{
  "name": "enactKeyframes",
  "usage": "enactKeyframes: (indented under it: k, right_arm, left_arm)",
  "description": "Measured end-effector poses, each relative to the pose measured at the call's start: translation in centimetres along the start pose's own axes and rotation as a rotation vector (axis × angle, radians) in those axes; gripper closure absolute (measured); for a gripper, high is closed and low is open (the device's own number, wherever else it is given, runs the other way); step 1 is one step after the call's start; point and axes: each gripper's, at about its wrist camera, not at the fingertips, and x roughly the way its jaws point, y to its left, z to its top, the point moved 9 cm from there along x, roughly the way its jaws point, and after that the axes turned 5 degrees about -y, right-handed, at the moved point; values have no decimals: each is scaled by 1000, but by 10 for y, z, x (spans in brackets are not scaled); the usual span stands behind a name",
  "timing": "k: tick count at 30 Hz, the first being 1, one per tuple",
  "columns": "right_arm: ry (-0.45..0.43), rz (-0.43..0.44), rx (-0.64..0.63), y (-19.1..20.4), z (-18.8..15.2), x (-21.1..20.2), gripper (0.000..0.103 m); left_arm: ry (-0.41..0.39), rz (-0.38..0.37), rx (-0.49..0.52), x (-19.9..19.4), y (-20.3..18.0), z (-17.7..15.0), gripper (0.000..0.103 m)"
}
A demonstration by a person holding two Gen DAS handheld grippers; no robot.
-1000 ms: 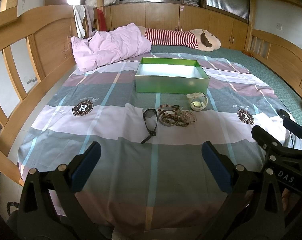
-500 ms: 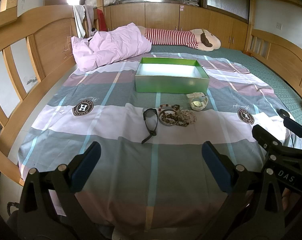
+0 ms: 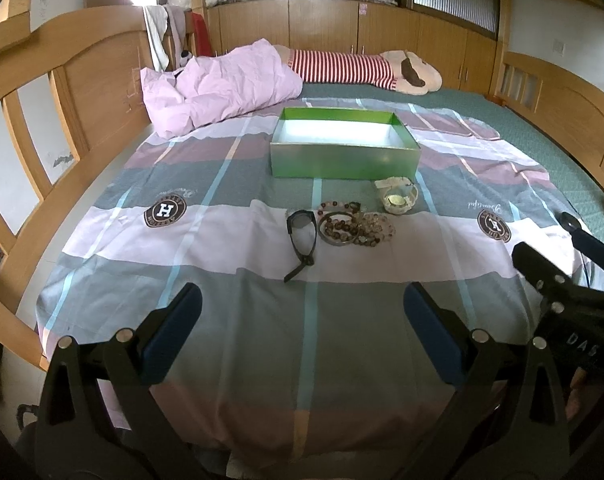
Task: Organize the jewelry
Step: 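Move left tool to the black strap while right tool approaches the white watch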
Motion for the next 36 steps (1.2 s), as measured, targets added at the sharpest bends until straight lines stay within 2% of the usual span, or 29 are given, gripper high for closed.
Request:
enactKeyframes:
  k: [7, 11, 14, 17, 19, 20, 21, 22, 23, 25, 27, 29, 30, 31, 32, 33, 34, 36]
  right_arm:
    - [8, 7, 11, -8, 6, 3, 2]
    - [-43, 9, -7, -12, 28, -2, 3]
    - [-180, 6, -28, -18, 72, -17, 3]
    - [-344, -3, -48, -24, 116, -34, 3]
    - [-476, -17, -72, -26, 148, -43, 3]
    - [-495, -27, -96, -24, 159, -36, 2]
    - [-430, -27, -109, -21, 166, -16, 2]
    - [-314, 22, -122, -15, 166, 7, 3]
    - [-193, 107, -118, -8, 163, 32, 3]
    - [-183, 145, -28, -14, 164, 56, 3]
    - [-192, 108, 9, -21, 153, 79, 3]
    - [-171, 53, -27, -24, 125, 107, 2]
    - [-137, 30, -52, -22, 111, 119, 3]
    - [-65, 28, -82, -18, 93, 133, 3]
    - [-22, 55, -89, -10, 83, 141, 3]
    - [7, 110, -81, -1, 74, 147, 3]
    - [11, 123, -88, 4, 71, 150, 3]
    - [18, 116, -134, 16, 64, 154, 3]
  left_arm:
    - [14, 18, 7, 5, 3, 5, 4]
    - [-7, 47, 42, 8, 6, 20, 4]
    - [-55, 45, 69, 5, 9, 52, 4]
    - [-133, -11, 57, -2, 12, 101, 4]
    - [-215, -119, 36, -7, 11, 133, 4]
    - [-264, -187, 6, -7, 12, 149, 4]
    - [-246, -187, -14, 2, 15, 159, 4]
    - [-209, -182, -25, 14, 17, 163, 4]
    - [-171, -215, -50, 30, 17, 166, 4]
    - [-85, -228, -77, 60, 15, 159, 4]
    - [80, -212, -58, 96, 12, 129, 4]
    - [167, -215, -42, 124, 11, 95, 4]
    - [174, -184, -49, 135, 16, 81, 4]
    - [207, -108, -56, 148, 25, 63, 4]
    - [248, -75, -57, 157, 28, 52, 5]
    - [272, -105, -54, 162, 22, 44, 5]
    - [276, -144, -40, 165, 16, 41, 5]
    - [249, -100, 32, 168, 12, 37, 5]
